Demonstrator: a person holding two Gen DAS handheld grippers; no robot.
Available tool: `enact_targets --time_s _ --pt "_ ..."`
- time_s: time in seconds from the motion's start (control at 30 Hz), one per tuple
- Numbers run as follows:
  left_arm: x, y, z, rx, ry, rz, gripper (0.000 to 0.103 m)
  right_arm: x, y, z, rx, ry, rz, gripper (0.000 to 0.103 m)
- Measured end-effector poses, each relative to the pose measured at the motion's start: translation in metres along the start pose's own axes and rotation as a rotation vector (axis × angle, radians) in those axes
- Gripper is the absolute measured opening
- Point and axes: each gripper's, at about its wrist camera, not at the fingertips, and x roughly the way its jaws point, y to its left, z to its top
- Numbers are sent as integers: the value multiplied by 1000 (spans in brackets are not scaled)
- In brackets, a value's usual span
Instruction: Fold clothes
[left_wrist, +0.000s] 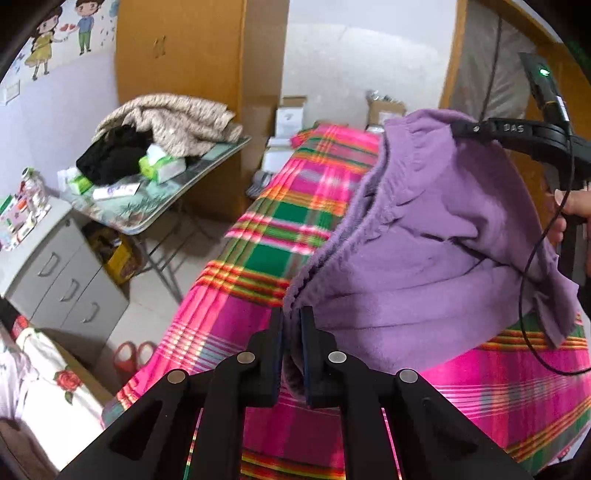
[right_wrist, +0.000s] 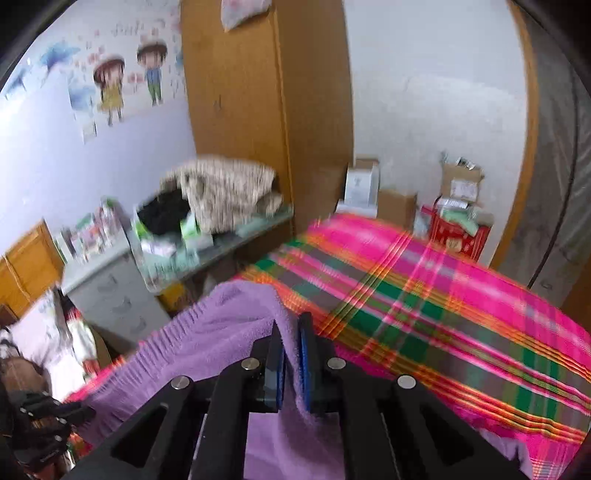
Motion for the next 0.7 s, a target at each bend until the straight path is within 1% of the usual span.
enact_targets --time_s 0.07,0.1,0.13,0.17,0.2,0.27,0.37,0.43,0.5,0.57,0.7 --pt "12 -1 -4 5 51 20 14 28 1 -6 9 84 -1 14" --pt "16 -1 -6 7 65 28 16 34 -1 -12 18 106 3 22" --pt "16 -2 -7 6 64 34 17 38 -3 -18 26 120 6 28" --pt "15 -1 -7 0 57 45 25 33 -6 -22 31 108 9 37" --pt "12 -1 -6 -6 48 56 29 28 -9 -27 36 96 13 40" --pt "7 1 -3 -15 30 73 29 16 -16 -35 49 70 20 41" --pt "-7 2 1 -30 -22 109 29 -17 -31 -42 104 -3 30 43" --pt "-17 -1 3 -37 -52 107 29 -41 -42 -49 128 -41 21 45" --pt "-23 -8 4 -29 -72 76 29 -63 -53 -57 146 -69 8 45" --pt "-25 -22 4 1 -78 31 29 -84 -66 -70 157 -82 -26 45" --pt "-21 -50 -1 56 -61 -38 29 -118 -97 -98 201 -94 -110 45"
